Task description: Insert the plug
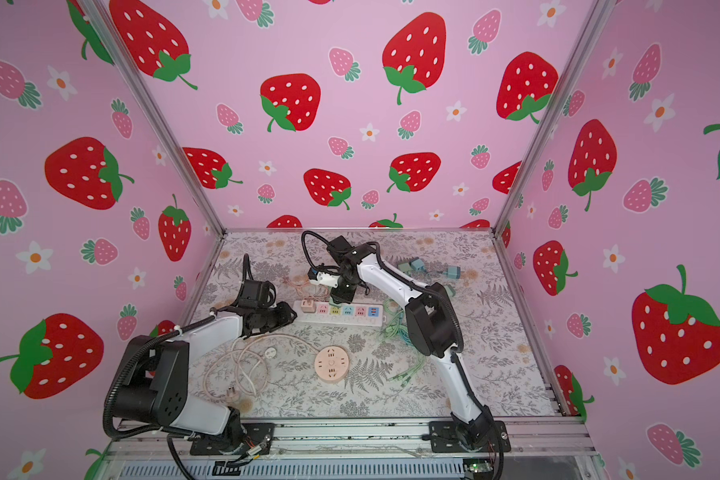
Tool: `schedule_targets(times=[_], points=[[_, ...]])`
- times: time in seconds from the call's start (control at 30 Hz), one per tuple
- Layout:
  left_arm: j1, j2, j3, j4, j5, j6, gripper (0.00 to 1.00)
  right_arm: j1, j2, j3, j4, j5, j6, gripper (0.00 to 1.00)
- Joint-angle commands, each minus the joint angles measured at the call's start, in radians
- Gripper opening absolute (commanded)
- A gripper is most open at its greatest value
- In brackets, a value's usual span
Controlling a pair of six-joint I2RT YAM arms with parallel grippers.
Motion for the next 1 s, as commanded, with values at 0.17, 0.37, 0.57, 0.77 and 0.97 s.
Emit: schedule_targets(times=[0.17,0.37,0.57,0.77,0.97], points=[[0.016,0.029,0.01,0.04,0.013,0.007,0.42,0.023,0.023,0.037,-0.094,0.041,-0.042,0.04],[0.019,0.037,0.005,0.05,0.023,0.007,0.41,0.035,0.014,0.037,-0.109,0.045,-0.048,0.04],[0.023,0.045,0.0,0.053,0.024,0.009,0.4,0.047,0.014,0.036,-0.121,0.03,-0.055,0.04],[0.031,0.059,-0.007,0.069,0.038,0.002,0.39,0.053,0.013,0.037,-0.129,0.032,-0.059,0.04],[0.036,0.075,-0.009,0.082,0.05,-0.002,0.37,0.061,0.005,0.035,-0.131,-0.011,-0.064,0.05]])
